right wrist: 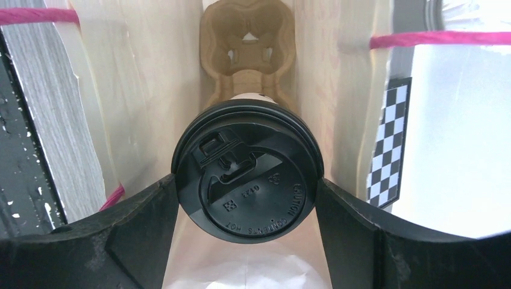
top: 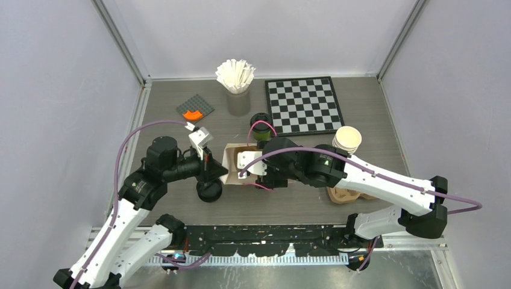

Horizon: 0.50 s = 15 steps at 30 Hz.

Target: Pack the takeout coffee

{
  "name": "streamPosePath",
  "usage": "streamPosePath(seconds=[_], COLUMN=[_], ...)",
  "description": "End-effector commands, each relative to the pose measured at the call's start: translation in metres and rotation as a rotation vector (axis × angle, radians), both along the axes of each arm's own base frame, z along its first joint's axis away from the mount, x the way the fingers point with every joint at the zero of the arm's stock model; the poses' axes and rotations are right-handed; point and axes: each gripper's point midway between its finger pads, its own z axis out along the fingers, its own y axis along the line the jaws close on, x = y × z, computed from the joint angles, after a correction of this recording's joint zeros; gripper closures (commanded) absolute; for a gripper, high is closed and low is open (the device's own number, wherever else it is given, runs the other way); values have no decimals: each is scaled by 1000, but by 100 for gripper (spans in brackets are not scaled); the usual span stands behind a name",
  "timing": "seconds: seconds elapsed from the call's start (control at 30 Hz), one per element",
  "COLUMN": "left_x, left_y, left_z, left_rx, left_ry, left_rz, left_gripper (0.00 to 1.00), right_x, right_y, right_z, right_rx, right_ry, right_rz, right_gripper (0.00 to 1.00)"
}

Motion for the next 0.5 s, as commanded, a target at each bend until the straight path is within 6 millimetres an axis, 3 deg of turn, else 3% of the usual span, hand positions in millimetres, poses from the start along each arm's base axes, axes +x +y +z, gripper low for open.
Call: streamPosePath(seconds=[0.0,0.17,0.47], left_x=[0,0,-3], left_y=[-8,-7,-9], left_z=[14,12,9], left_rx=[-36,-16,-31], left_ry=[-125,-188,-188], left_rz=[-85,-116,-134], left_gripper=[100,100,100], right_x=[10,15,20], right_y=[-1,-3,-4], right_z=[34,40,14], right_rx=[46,50,-5], right_ry=[-88,-103,-106], right_rz=[-1,-6,45], right_gripper=[32,31,31])
